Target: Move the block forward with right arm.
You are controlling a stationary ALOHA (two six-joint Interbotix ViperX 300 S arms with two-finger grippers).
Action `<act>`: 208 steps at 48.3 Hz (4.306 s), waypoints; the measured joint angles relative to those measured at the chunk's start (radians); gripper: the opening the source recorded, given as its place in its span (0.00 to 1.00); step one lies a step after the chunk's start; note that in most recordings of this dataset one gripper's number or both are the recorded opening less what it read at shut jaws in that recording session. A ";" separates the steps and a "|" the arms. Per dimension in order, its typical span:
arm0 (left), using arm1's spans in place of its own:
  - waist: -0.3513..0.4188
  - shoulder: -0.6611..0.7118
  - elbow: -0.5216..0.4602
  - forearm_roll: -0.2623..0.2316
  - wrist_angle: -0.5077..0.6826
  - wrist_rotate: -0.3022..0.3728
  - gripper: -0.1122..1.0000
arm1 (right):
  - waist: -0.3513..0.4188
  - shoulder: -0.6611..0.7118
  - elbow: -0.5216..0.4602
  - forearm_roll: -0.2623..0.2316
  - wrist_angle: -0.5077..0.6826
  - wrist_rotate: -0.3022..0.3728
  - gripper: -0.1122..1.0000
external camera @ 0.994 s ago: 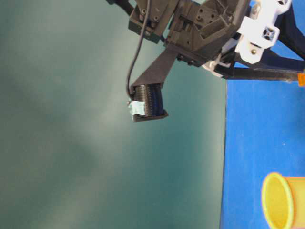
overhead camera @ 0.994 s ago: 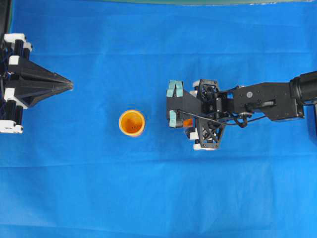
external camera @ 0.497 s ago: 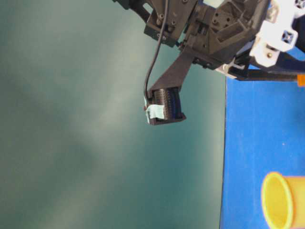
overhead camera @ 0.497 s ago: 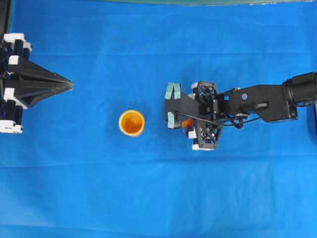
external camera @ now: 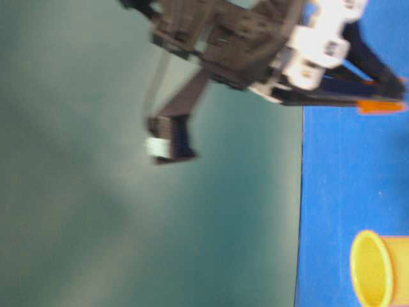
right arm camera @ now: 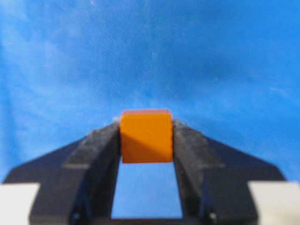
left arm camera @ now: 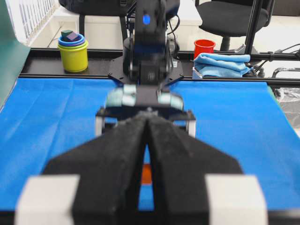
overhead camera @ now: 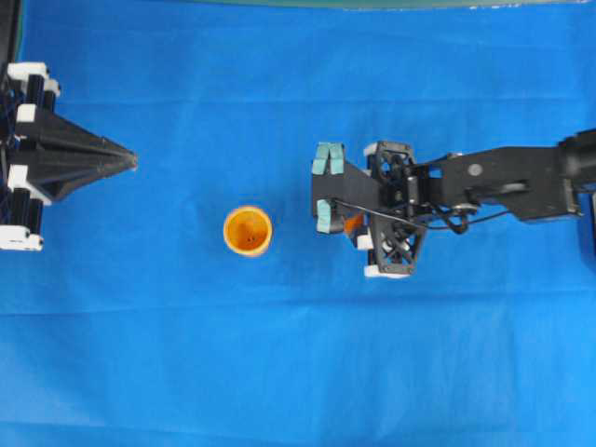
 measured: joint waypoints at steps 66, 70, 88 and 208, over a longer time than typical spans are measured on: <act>0.000 0.005 0.000 0.000 0.000 0.000 0.10 | 0.282 -0.268 -0.196 0.023 0.351 0.164 0.47; 0.000 0.006 0.000 0.000 -0.002 0.000 0.10 | 0.310 -0.268 -0.198 0.023 0.348 0.178 0.47; 0.000 0.005 0.000 0.000 0.000 0.000 0.10 | 0.411 -0.242 -0.253 0.025 0.313 0.256 0.47; 0.000 0.006 0.000 0.003 0.040 0.000 0.10 | 0.537 -0.104 -0.437 0.034 0.318 0.333 0.47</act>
